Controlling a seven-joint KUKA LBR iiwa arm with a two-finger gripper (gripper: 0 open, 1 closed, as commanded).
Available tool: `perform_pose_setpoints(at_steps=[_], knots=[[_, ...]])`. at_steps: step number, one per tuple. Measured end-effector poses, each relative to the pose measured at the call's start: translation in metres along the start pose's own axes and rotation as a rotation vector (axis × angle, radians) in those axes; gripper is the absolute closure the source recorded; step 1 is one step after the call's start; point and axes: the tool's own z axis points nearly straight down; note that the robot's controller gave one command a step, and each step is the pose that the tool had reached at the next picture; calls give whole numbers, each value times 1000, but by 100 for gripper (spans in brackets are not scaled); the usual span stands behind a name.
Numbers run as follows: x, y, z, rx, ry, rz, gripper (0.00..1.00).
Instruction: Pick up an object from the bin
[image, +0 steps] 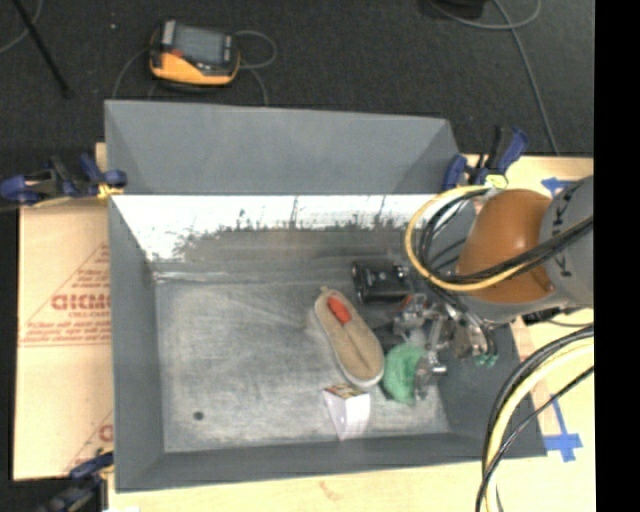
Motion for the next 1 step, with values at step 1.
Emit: perform_pose_setpoints(at_steps=[1], knots=[[5, 40, 14, 5, -9, -347, 100]])
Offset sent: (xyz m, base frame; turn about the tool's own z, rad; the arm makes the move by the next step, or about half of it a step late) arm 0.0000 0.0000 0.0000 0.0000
